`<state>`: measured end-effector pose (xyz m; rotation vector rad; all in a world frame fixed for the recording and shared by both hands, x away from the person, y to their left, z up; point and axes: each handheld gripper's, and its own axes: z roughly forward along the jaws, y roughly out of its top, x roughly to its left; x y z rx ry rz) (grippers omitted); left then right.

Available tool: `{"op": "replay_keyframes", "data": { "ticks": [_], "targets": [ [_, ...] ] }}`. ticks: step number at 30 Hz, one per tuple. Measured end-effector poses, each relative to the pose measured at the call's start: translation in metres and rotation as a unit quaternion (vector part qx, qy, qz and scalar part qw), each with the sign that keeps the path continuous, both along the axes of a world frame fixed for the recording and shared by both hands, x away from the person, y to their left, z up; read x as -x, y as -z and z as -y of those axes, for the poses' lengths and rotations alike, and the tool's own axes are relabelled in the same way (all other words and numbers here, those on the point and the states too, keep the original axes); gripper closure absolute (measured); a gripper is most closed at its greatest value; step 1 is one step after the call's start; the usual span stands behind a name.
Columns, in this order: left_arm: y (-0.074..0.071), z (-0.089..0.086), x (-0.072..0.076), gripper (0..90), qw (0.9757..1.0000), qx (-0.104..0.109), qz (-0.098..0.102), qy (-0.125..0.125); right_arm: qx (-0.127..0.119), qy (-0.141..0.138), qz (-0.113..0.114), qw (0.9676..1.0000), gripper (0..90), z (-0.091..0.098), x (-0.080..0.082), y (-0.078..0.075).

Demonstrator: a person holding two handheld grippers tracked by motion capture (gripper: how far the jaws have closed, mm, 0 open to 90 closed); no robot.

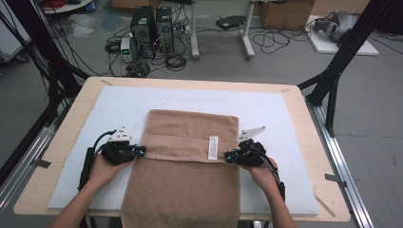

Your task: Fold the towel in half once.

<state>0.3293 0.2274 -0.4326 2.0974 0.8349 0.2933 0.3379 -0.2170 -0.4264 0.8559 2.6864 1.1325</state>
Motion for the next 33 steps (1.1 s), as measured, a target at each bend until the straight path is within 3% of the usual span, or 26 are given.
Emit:
{"op": "replay_keyframes", "data": {
  "ticks": [3,8,16,22,27,28,29,31,33],
  "targets": [
    [-0.007,-0.005,0.002,86.1,0.9998,0.020,0.002,-0.002,-0.005,-0.003,0.008,1.0000,86.8,0.001,0.001,-0.012],
    [-0.017,-0.009,0.007,86.1,0.9995,0.030,0.011,-0.003,-0.011,-0.014,0.021,0.9996,86.7,0.002,0.004,-0.028],
    [-0.019,-0.013,0.027,86.1,0.9993,0.033,0.015,0.004,-0.029,-0.036,0.015,0.9988,86.5,0.004,0.020,-0.029],
    [-0.024,-0.013,0.058,86.2,0.9989,0.030,0.030,0.018,-0.027,-0.062,0.022,0.9975,86.4,0.005,0.047,-0.030],
    [-0.030,-0.016,0.098,86.1,0.9978,0.035,0.036,0.043,-0.041,-0.113,0.014,0.9927,85.1,0.010,0.073,-0.039],
    [-0.030,-0.016,0.105,84.8,0.9974,0.032,0.042,0.047,-0.046,-0.121,0.010,0.9916,81.8,0.011,0.077,-0.040],
    [-0.030,-0.014,0.109,77.7,0.9974,0.031,0.042,0.050,-0.055,-0.129,-0.001,0.9900,75.9,0.012,0.079,-0.041],
    [-0.031,-0.010,0.108,66.6,0.9975,0.029,0.042,0.049,-0.065,-0.132,-0.001,0.9892,68.6,0.014,0.078,-0.042],
    [-0.032,-0.006,0.097,60.1,0.9978,0.026,0.042,0.045,-0.062,-0.114,0.002,0.9915,63.4,0.016,0.072,-0.042]
  ]
}}
